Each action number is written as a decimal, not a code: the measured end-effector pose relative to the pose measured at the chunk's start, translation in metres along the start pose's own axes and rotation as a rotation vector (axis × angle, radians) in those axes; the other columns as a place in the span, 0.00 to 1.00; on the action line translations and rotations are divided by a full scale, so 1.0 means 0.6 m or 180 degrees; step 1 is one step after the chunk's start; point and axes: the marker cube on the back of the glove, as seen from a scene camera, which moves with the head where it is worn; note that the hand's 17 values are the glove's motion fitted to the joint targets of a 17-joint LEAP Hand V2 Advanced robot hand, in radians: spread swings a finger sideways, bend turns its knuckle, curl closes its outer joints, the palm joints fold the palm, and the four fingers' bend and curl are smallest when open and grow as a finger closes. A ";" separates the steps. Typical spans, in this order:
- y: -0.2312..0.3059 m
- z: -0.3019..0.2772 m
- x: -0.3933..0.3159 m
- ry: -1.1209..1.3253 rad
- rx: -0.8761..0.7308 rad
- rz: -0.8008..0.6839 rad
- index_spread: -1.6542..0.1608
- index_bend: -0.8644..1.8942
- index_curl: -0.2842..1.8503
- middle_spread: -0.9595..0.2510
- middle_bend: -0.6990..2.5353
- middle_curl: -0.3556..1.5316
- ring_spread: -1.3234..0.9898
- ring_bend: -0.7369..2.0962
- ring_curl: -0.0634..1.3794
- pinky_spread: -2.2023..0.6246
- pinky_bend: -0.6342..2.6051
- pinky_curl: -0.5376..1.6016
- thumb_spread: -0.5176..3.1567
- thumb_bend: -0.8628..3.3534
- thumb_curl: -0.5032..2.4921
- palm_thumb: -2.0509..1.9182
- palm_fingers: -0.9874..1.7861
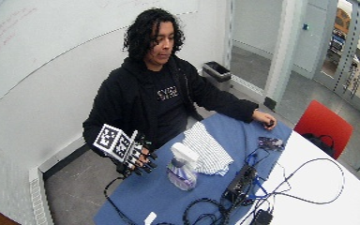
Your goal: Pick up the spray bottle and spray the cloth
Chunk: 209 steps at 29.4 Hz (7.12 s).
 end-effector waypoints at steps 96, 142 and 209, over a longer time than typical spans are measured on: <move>-0.257 -0.097 -0.188 -0.1778 -0.1276 0.0111 0.77 0.38 0.38 0.65 0.37 0.49 0.47 0.51 0.40 0.68 0.35 0.46 0.22 0.20 0.42 0.79 0.82; -0.347 0.031 -0.365 -0.1129 -0.3002 0.0026 0.78 0.36 0.37 0.65 0.36 0.50 0.47 0.52 0.41 0.68 0.37 0.46 0.25 0.20 0.44 0.79 0.79; -0.314 0.069 -0.397 -0.2258 -0.0010 -0.0897 0.77 0.36 0.34 0.79 0.31 0.45 0.56 0.39 0.32 0.82 0.28 0.42 0.37 0.19 0.38 0.72 0.57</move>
